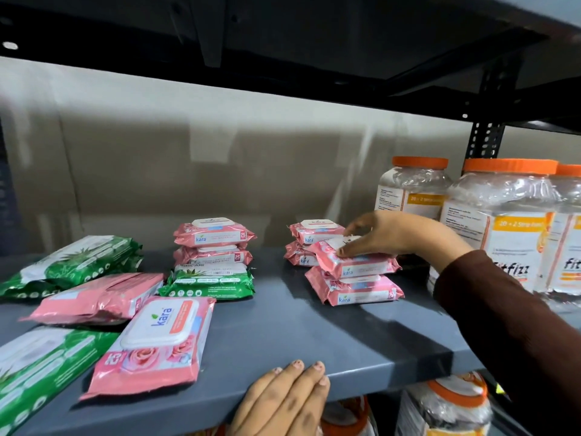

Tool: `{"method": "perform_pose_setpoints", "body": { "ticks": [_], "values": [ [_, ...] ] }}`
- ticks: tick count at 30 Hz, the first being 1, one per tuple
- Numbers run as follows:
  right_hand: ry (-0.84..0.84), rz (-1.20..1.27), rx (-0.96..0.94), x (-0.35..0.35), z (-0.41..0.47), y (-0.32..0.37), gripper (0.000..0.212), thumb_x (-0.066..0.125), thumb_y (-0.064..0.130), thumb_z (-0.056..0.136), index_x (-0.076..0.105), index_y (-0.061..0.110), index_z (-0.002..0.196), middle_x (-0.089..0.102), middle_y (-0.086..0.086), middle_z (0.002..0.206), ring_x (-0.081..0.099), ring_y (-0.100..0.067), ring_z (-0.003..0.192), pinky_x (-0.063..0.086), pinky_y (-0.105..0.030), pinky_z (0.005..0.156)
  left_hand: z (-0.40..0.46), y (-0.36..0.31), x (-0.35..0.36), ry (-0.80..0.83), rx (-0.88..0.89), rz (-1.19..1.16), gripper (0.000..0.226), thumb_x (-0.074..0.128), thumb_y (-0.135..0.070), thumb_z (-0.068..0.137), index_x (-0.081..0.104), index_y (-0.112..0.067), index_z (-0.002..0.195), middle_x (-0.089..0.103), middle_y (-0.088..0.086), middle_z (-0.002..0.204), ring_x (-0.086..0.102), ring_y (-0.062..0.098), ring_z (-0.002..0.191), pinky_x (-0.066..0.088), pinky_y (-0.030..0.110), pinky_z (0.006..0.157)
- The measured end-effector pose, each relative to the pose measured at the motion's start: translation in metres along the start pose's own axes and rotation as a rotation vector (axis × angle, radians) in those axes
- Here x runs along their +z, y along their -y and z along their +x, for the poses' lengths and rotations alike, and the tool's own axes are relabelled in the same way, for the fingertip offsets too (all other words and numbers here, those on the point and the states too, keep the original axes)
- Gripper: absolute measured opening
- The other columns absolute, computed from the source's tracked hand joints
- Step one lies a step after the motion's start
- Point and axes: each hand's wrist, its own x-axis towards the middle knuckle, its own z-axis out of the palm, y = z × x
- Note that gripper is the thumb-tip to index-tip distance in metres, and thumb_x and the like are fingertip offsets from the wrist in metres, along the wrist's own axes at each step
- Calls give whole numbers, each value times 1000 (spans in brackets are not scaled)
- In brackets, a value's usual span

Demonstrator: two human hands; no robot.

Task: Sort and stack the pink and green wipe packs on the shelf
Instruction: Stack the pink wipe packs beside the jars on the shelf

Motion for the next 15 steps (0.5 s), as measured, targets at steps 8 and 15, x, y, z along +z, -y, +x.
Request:
{"method": "perform_pose_setpoints", "body": {
  "ticks": [8,15],
  "values": [
    [-39,-60,123,6,-25,-1,74,65,71,74,53,33,137,58,-2,142,56,-26,124,44,-41,104,26,27,-43,129,-610,-1168,48,32,-39,99,78,-30,104,72,-17,117,69,2,105,35,17,106],
    [-649,548,-235,81,-112,41,30,62,53,81,60,44,110,68,21,105,63,-3,98,53,-24,72,21,185,-25,365,-966,-1254,26,54,-51,78,73,-36,87,73,-19,76,65,0,68,52,22,65]
  ]
}}
